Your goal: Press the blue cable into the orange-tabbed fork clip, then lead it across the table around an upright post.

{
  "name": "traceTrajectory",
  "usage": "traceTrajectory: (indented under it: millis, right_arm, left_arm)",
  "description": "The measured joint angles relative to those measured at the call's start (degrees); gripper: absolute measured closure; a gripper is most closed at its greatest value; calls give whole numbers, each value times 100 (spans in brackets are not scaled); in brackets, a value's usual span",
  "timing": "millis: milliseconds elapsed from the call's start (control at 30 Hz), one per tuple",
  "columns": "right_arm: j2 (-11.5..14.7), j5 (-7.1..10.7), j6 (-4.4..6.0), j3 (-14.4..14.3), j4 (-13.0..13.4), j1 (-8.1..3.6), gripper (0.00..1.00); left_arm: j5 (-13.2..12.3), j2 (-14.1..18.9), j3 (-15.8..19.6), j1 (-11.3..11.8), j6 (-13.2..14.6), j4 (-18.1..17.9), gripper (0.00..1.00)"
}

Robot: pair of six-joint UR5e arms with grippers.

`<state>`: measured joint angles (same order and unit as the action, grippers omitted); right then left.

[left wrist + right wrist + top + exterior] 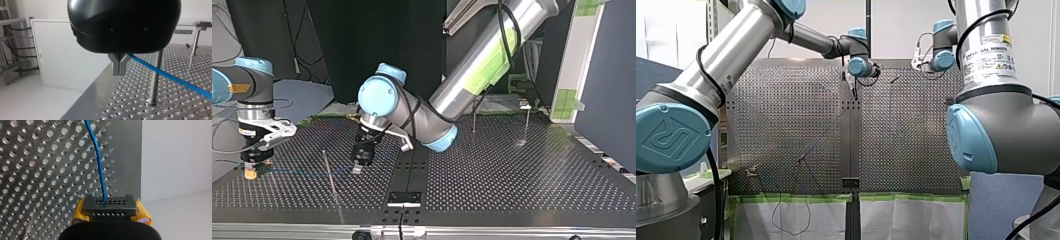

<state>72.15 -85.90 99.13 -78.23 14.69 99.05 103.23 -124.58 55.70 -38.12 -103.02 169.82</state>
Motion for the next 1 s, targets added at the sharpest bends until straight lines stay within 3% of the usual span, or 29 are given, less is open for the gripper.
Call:
traceTrajectory:
  millis: [267, 567, 933, 967, 1000]
  right_arm:
    - [-40, 189, 96, -8, 28, -160, 100]
    - [-248, 280, 168, -12, 39, -191, 100]
    - [-513, 404, 274, -179, 121, -208, 100]
    - [-517, 405, 284, -209, 146, -208, 100]
    - [-520, 404, 294, -241, 173, -205, 100]
  left_arm:
    - [-14, -331, -217, -59, -24, -19, 100]
    - [-38, -489, -280, 22, -301, -115, 100]
    - [-52, -664, -272, 56, -349, -102, 100]
    - [-50, -665, -271, 59, -349, -100, 84]
    - [-49, -665, -268, 62, -349, -98, 84]
